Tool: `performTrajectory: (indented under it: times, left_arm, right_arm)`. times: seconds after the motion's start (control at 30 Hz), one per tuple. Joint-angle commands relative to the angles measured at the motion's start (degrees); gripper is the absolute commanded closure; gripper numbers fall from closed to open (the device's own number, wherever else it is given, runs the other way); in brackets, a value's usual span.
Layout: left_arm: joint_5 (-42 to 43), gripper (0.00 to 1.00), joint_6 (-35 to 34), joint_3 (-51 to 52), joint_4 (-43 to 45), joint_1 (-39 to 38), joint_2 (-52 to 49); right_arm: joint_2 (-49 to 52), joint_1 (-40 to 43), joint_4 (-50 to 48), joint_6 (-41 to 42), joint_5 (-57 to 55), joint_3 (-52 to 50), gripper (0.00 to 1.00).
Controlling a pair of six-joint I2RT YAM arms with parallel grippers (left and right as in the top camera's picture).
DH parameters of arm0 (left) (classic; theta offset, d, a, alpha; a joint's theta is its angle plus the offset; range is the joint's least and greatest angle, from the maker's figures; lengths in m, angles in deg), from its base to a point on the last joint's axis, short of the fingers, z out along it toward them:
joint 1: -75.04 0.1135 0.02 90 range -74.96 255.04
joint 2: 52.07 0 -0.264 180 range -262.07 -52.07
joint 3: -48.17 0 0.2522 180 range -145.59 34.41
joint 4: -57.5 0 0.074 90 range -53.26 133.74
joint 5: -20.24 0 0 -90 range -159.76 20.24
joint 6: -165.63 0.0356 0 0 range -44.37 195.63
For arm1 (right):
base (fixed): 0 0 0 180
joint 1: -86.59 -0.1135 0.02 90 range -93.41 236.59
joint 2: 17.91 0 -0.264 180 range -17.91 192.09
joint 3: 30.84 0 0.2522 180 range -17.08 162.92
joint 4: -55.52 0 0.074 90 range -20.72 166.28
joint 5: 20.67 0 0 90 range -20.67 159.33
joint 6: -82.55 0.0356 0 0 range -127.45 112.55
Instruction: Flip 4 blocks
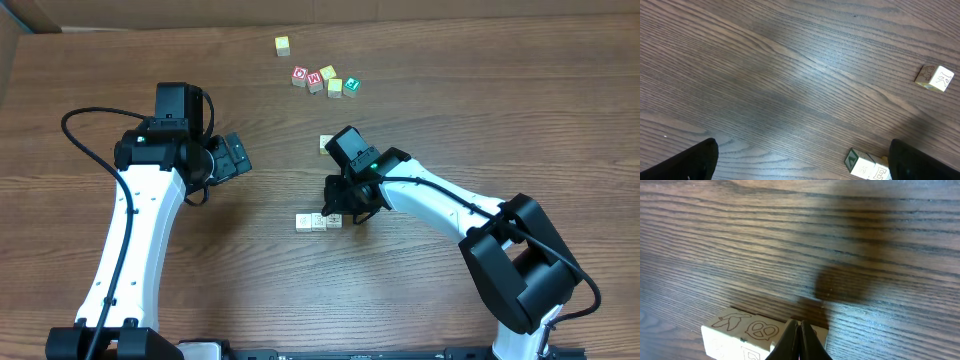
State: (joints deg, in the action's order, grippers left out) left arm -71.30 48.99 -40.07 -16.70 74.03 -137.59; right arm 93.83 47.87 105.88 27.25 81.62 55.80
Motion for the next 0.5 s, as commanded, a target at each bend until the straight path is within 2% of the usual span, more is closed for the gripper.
performTrajectory:
  times: [0.0, 0.47]
  left_arm:
    - [-0.1, 0.0, 0.3, -0.6, 0.0, 0.2, 0.0]
    - [-0.1, 0.0, 0.3, -0.6, 0.0, 0.2, 0.0]
  right_arm:
    - [-1.5, -0.2, -0.1, -0.1, 1.2, 1.0, 0.96]
    - [-1.5, -0.2, 0.1, -0.5, 2.8, 1.0, 0.96]
